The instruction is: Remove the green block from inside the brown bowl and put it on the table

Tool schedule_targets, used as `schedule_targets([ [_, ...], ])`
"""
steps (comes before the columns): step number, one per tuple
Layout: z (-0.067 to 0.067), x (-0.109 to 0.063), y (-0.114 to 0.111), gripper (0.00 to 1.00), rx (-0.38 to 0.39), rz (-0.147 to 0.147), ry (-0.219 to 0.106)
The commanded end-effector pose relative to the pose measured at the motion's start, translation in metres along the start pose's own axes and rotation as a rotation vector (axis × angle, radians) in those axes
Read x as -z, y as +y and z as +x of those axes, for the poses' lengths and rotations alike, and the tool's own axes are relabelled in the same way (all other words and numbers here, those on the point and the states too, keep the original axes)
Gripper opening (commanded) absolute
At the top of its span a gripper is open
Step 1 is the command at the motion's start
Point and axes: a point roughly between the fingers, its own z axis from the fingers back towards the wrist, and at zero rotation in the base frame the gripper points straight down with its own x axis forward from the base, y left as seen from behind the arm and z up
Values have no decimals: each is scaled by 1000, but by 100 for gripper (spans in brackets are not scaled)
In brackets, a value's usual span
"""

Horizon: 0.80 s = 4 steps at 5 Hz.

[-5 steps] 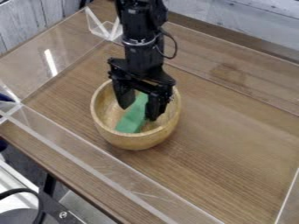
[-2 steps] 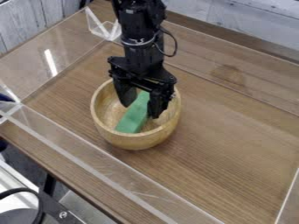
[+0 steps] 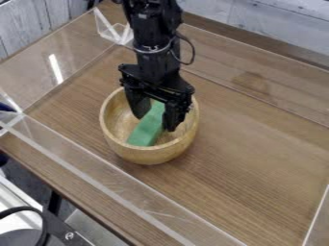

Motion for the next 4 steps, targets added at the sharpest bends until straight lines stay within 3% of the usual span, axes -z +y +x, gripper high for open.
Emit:
schedule_targets([
  [1, 6, -9, -1, 100, 9, 13, -44],
  [4, 6, -15, -5, 100, 6, 10, -67],
])
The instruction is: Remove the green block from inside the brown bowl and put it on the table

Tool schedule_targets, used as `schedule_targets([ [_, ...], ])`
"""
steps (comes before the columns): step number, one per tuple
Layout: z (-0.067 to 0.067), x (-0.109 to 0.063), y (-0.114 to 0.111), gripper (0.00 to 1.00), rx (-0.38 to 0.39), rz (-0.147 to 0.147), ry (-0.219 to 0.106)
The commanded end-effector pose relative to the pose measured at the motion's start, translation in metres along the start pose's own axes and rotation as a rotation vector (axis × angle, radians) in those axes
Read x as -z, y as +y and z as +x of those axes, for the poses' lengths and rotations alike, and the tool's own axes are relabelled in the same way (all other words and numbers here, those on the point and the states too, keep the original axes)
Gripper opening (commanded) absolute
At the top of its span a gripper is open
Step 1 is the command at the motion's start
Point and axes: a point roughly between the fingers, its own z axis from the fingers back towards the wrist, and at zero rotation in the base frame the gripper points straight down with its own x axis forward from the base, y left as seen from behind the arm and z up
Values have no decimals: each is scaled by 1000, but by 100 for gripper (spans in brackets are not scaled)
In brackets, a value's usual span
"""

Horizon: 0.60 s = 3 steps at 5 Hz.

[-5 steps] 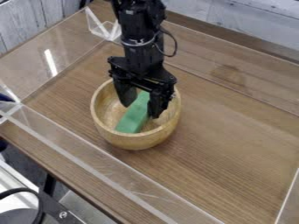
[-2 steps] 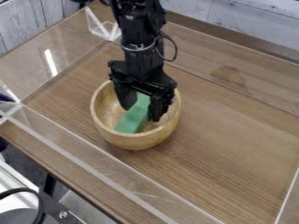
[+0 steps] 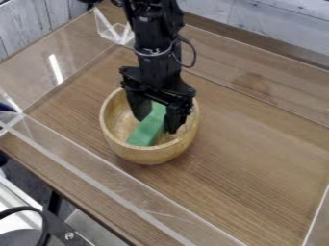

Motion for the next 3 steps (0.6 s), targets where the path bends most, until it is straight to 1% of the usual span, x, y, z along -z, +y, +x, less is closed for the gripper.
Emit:
schedule_targets([
  [1, 8, -18, -2, 100, 2, 7, -69],
  [2, 8, -19, -2, 100, 3, 6, -74],
  [3, 8, -11, 0, 100, 0, 15, -58],
])
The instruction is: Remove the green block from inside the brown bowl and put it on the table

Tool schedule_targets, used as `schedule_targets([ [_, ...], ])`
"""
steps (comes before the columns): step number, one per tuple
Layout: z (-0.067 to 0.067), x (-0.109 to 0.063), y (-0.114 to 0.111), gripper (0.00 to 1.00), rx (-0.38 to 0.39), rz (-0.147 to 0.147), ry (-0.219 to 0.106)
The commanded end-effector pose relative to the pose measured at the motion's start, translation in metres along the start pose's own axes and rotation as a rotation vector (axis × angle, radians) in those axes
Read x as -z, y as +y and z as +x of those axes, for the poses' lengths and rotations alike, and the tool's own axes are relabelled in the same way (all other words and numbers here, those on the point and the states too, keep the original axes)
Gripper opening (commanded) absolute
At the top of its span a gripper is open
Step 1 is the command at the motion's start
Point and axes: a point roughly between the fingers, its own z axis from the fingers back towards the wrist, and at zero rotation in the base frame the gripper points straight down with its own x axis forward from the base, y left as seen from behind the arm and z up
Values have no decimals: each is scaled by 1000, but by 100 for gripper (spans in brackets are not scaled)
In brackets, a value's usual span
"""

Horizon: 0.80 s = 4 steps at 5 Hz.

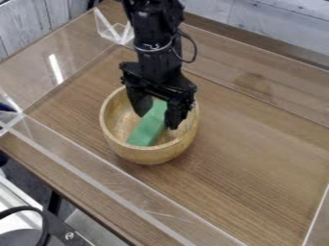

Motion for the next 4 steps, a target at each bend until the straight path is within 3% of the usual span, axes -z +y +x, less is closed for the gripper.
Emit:
schedule_targets([
  [1, 5, 1, 2, 100, -1, 16, -16],
  [2, 5, 9, 3, 100, -4, 23, 0],
  [3, 5, 13, 4, 0, -7, 23, 6],
  [4, 5, 13, 3, 0, -8, 22, 10],
])
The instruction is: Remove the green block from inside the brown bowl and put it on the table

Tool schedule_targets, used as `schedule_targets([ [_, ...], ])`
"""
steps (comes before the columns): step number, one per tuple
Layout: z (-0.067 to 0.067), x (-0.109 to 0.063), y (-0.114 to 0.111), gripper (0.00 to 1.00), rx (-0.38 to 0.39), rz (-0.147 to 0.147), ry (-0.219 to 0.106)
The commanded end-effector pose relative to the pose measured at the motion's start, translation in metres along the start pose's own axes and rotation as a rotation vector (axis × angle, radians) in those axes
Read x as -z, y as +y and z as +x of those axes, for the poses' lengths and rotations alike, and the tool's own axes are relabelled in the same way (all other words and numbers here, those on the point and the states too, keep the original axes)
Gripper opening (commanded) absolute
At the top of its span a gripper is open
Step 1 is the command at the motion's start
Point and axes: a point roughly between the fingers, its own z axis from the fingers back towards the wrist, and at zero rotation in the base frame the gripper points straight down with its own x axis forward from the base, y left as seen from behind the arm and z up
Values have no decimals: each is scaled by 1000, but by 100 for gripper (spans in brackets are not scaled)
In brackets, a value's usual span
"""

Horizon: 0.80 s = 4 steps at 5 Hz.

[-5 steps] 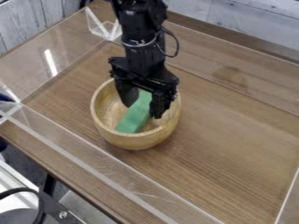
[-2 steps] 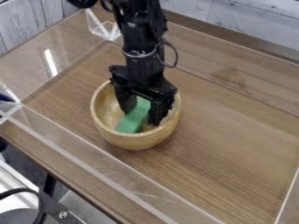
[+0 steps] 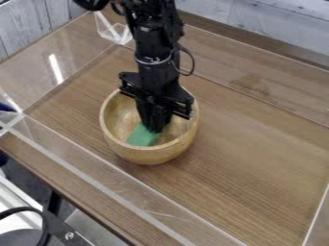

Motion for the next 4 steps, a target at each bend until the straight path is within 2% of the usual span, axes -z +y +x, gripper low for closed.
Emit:
schedule_targets([
  [1, 6, -12, -2, 0, 7, -1, -29],
  [3, 9, -28, -7, 0, 15, -15, -46],
  [4, 12, -44, -15, 0, 27, -30, -69],
])
